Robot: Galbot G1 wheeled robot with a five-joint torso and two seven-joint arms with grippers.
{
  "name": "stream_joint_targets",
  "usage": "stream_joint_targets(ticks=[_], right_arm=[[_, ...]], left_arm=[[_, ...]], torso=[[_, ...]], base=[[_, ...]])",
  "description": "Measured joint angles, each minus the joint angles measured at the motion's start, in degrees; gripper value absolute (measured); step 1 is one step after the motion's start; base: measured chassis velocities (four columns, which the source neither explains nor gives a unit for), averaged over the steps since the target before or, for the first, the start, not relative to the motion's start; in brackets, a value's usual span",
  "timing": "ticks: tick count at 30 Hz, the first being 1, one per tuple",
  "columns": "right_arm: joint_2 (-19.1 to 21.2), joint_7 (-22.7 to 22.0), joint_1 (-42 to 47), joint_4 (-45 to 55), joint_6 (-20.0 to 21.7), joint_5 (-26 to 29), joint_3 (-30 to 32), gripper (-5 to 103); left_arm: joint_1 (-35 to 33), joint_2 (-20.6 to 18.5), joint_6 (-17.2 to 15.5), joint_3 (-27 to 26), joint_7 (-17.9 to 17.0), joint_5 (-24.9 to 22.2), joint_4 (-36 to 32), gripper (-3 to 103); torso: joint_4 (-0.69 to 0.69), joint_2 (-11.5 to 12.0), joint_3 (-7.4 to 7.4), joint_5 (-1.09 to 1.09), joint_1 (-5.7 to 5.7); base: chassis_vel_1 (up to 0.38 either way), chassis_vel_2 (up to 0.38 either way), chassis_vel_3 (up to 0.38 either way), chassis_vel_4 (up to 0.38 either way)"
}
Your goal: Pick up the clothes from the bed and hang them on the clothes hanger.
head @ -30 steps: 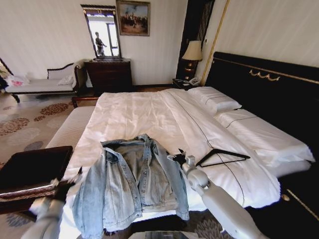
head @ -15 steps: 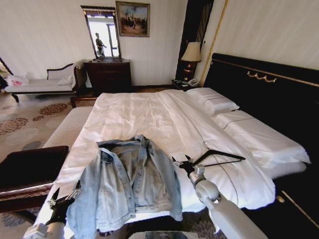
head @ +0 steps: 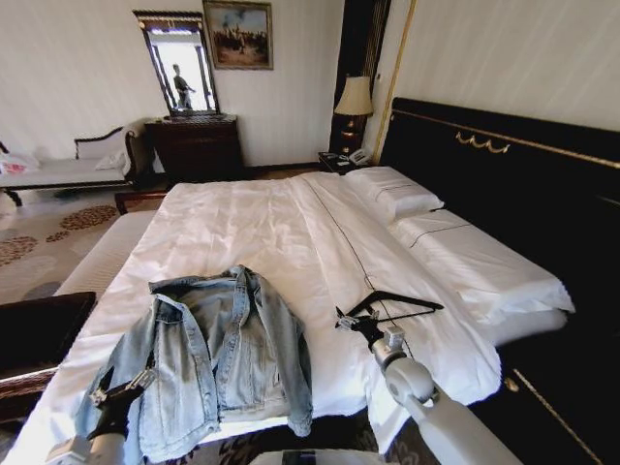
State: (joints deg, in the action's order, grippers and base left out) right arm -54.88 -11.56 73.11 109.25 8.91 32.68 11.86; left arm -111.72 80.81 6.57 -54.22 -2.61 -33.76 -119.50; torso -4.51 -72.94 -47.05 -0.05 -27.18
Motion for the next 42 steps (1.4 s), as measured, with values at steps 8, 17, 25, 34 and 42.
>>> stream_joint_targets(ticks=[8, 17, 25, 34, 42], right_arm=[[7.5, 3.1, -9.0, -4.0, 0.1, 1.5, -1.9, 100], [10.6, 4.6, -13.9, -8.8, 1.1, 1.8, -3.7, 100], [10.3, 4.7, -13.6, -10.0, 1.0, 0.9, -3.5, 100], [10.3, 4.5, -13.4, -10.0, 0.1, 0.2, -3.3, 100], [14.3, 5.8, -15.5, -9.2, 0.8, 0.3, -3.7, 100]], left_arm=[[-0.3, 1.2, 0.0, 1.1, -0.1, 2.1, -0.8, 100], [0.0, 1.2, 0.0, 2.1, -0.1, 2.3, -0.4, 100], [0.1, 0.4, 0.0, 2.3, -0.1, 1.9, 0.1, 100], [0.4, 0.7, -0.2, 2.7, 0.0, 1.8, 0.2, 100], [0.6, -1.5, -0.4, 1.0, 0.1, -0.6, 0.6, 100]], torso=[[0.01, 0.0, 0.00, 0.04, 0.01], [-0.01, 0.0, -0.01, 0.06, -0.01], [0.00, 0.0, 0.00, 0.04, 0.02], [0.02, 0.0, 0.00, 0.03, 0.01], [-0.02, 0.0, 0.00, 0.09, -0.01]], base=[[0.038, 0.037, -0.019, -0.021], [0.000, 0.000, 0.000, 0.000], [-0.016, -0.014, 0.009, 0.017], [-0.174, -0.139, 0.160, 0.145], [-0.099, -0.119, 0.080, 0.085]])
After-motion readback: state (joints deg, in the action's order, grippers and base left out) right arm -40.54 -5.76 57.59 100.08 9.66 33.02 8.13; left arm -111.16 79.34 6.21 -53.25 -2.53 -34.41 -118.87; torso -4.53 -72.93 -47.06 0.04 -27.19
